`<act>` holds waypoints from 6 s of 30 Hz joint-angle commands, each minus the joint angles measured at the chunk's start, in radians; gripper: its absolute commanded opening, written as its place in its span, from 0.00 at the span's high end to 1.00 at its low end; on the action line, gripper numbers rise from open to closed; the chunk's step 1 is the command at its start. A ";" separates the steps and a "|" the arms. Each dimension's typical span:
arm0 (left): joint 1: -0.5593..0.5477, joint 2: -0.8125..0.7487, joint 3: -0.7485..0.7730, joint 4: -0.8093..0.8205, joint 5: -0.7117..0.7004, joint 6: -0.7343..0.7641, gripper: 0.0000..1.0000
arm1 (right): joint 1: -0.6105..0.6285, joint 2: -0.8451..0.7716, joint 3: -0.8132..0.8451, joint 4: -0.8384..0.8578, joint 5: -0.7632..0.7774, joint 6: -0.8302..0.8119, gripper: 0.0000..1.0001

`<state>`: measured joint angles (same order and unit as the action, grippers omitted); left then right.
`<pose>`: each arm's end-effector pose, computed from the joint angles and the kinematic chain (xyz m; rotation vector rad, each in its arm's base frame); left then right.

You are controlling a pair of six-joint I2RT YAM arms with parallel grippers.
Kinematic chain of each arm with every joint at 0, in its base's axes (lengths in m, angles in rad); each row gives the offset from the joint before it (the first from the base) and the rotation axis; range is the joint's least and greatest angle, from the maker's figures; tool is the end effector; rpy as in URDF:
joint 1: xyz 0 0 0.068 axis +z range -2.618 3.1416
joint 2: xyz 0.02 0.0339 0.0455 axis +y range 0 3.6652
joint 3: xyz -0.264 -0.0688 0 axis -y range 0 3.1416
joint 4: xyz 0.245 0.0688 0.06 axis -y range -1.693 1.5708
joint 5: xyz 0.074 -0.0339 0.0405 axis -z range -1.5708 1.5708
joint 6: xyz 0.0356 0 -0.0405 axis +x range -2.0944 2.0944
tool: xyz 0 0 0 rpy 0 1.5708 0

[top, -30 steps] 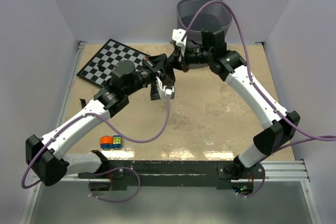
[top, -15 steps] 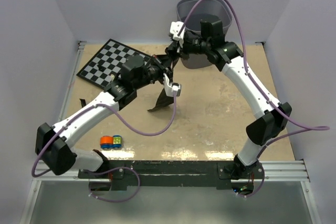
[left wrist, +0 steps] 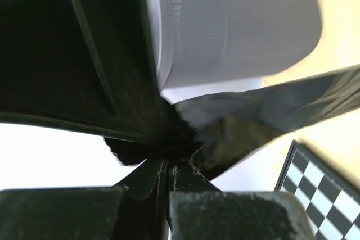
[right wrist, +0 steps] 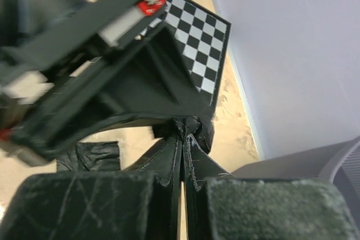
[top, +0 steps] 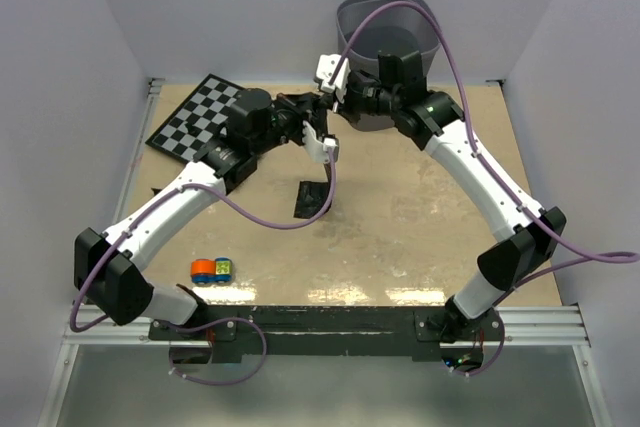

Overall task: Put the trash bags into the trash bin
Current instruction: Adjust the trash bag at the center of the board.

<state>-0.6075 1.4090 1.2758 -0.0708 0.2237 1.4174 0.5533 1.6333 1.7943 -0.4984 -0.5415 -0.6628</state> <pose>0.2703 -0.1976 0.3790 1.5946 0.8043 0.3870 0.3029 0.2086 0.4409 -1.3530 1.3079 0.4401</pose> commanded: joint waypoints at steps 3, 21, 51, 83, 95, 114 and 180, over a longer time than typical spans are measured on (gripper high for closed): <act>0.017 0.031 0.085 0.055 -0.093 -0.023 1.00 | 0.019 -0.036 -0.009 0.020 -0.050 0.036 1.00; -0.001 -0.082 -0.133 0.213 0.115 0.074 1.00 | -0.046 -0.095 0.002 0.184 -0.286 0.206 1.00; -0.003 0.050 -0.061 0.398 0.011 0.022 1.00 | -0.073 -0.018 0.077 0.044 -0.396 0.116 1.00; 0.018 -0.002 -0.010 0.237 0.100 0.100 1.00 | -0.013 0.047 0.086 -0.041 -0.190 0.008 1.00; 0.022 -0.093 -0.058 0.054 0.212 0.143 1.00 | -0.036 0.099 0.082 -0.025 0.014 -0.024 1.00; 0.023 -0.031 0.023 -0.034 0.151 0.134 1.00 | -0.024 0.129 0.115 -0.077 0.043 -0.040 1.00; 0.054 -0.022 -0.101 0.073 0.134 0.078 1.00 | -0.010 0.045 0.115 -0.016 -0.012 0.127 1.00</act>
<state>-0.5571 1.4006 1.1538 0.1177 0.3538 1.4555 0.5617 1.7123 1.8050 -0.5533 -0.5377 -0.5495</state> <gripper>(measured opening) 0.008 0.006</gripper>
